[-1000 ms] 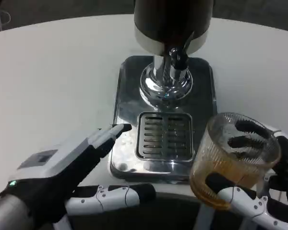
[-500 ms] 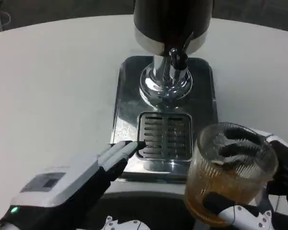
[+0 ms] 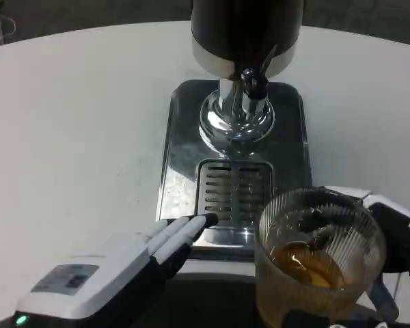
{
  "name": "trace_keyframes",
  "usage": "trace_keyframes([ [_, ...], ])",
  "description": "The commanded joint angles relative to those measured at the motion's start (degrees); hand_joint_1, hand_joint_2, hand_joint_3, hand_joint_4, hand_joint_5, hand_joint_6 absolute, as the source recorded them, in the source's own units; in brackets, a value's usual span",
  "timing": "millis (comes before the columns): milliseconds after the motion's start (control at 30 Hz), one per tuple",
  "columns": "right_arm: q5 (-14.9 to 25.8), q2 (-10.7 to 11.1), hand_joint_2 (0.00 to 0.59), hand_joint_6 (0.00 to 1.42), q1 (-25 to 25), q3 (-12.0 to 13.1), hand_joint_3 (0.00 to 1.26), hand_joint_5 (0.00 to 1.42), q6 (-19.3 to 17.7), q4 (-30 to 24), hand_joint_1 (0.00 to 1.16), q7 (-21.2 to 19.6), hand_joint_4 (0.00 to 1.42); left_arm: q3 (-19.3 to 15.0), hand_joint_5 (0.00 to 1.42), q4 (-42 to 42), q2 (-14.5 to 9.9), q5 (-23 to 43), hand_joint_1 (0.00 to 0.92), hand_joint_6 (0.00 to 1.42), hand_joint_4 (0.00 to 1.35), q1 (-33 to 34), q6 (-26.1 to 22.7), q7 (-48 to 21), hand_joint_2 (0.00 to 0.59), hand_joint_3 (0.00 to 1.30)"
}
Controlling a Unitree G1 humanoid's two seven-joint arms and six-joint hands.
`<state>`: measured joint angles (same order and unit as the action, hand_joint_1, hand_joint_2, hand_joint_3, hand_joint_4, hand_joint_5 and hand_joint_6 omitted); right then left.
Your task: Grasp the cup under the faucet to collect the drink, then remove the cup.
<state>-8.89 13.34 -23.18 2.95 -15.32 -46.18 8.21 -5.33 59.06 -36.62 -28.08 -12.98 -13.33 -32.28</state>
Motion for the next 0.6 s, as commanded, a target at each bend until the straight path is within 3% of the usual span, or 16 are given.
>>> trace_keyframes([
  [33,2.73,0.96,0.225,1.42,-0.79,1.94,0.99,1.38,-4.55,-1.64,0.90,1.14,1.20,-0.23,0.00,0.94,0.93,-2.50,0.000,0.07,0.00,-1.09,2.28,-0.69,0.028,0.00],
  [600,3.75,1.00,0.225,1.42,-1.87,3.39,1.00,1.38,-7.19,-1.89,0.90,3.36,1.20,-2.01,0.00,0.94,5.27,-5.50,0.000,0.01,0.00,-3.04,5.91,-3.58,0.034,0.00],
])
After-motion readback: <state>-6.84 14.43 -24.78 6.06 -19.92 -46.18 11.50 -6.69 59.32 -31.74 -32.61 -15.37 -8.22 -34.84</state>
